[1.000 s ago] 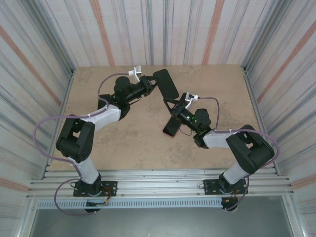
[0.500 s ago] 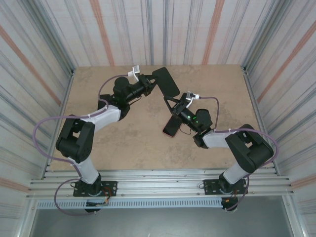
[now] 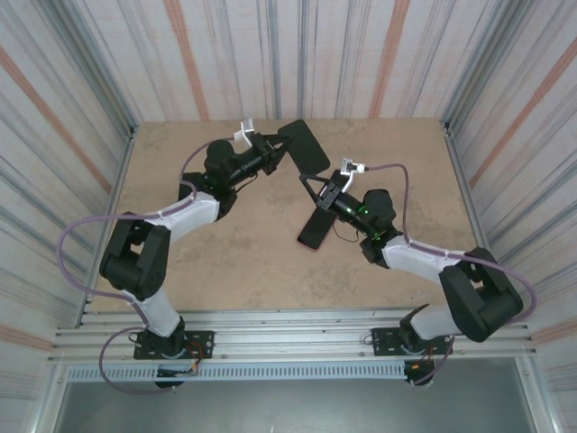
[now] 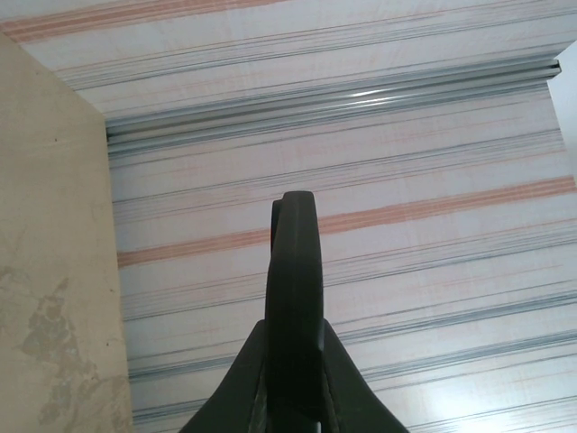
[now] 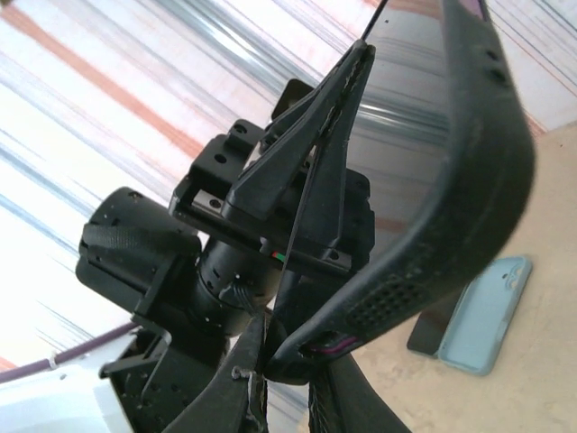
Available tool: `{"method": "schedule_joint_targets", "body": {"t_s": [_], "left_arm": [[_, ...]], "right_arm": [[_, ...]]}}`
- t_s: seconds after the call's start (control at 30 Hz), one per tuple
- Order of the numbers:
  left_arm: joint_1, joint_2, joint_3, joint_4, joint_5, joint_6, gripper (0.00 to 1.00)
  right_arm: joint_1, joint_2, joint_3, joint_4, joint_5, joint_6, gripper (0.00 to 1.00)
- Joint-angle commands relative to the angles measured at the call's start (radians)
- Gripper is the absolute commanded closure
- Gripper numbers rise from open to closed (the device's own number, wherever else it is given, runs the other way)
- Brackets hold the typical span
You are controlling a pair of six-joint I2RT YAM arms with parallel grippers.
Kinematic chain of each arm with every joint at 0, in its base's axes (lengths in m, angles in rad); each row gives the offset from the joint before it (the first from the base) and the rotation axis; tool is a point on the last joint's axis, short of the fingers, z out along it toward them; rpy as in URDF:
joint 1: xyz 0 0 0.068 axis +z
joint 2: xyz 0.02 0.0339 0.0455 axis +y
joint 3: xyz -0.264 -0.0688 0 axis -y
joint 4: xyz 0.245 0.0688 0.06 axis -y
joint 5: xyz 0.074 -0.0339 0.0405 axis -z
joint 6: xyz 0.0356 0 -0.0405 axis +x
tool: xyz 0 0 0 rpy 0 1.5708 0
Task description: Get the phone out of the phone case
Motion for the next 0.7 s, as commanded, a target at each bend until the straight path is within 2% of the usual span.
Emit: {"method": "schedule_joint_targets", "body": {"t_s": [0.0, 0.33, 0.5, 0.6, 0.67], "left_arm": [[-0.018, -0.087, 0.026, 0.057, 0.050, -0.055, 1.00], [-0.034, -0.106, 0.047, 0.037, 0.068, -0.056, 1.00], [-0.032, -0.120, 0.042, 0.003, 0.067, -0.015, 1.00], [-0.016, -0.120, 0.047, -0.023, 0.084, 0.026, 1.00], [0.005, -0.125, 0.050, -0.046, 0.097, 0.061, 1.00]], "right_arm": [[-0.040, -0.016, 0.023, -0.249, 0.031, -0.190, 0.91], [-0.073, -0.042, 0.062, -0.356, 0.019, -0.234, 0.92], [-0.086, -0.039, 0.063, -0.332, -0.015, -0.204, 0.91], [-0.095, -0.054, 0.058, -0.342, -0.038, -0.212, 0.87], [-0.108, -0.072, 0.053, -0.360, -0.079, -0.234, 0.80]]}}
